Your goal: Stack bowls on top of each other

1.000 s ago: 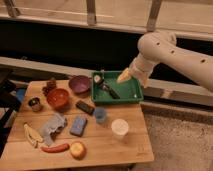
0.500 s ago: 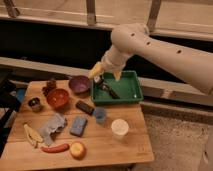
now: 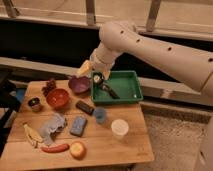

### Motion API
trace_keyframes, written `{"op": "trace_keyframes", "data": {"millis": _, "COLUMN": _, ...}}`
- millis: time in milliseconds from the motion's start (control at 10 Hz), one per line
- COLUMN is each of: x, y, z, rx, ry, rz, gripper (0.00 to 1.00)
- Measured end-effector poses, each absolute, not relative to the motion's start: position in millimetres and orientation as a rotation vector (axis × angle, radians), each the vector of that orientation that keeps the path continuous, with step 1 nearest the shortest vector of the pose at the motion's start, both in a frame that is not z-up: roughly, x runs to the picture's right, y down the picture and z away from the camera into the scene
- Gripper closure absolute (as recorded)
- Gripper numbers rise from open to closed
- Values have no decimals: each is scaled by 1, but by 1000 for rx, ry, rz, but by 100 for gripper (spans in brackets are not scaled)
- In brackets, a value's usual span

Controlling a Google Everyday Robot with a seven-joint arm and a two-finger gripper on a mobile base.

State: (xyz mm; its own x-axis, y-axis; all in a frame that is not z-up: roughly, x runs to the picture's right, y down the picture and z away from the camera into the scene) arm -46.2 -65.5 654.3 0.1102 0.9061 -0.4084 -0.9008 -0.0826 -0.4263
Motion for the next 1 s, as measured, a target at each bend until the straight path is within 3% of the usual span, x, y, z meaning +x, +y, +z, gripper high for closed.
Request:
{"op": "trace_keyframes", "data": {"millis": 400, "x": -59, "y": -63, "z": 662, "rx": -702, "ry": -42, "rz": 1453, "gripper": 20}}
{"op": "trace_keyframes", "data": {"millis": 1000, "x": -182, "y": -40, "z": 700, "rx": -697, "ry": -65, "rz": 1341, "gripper": 20}}
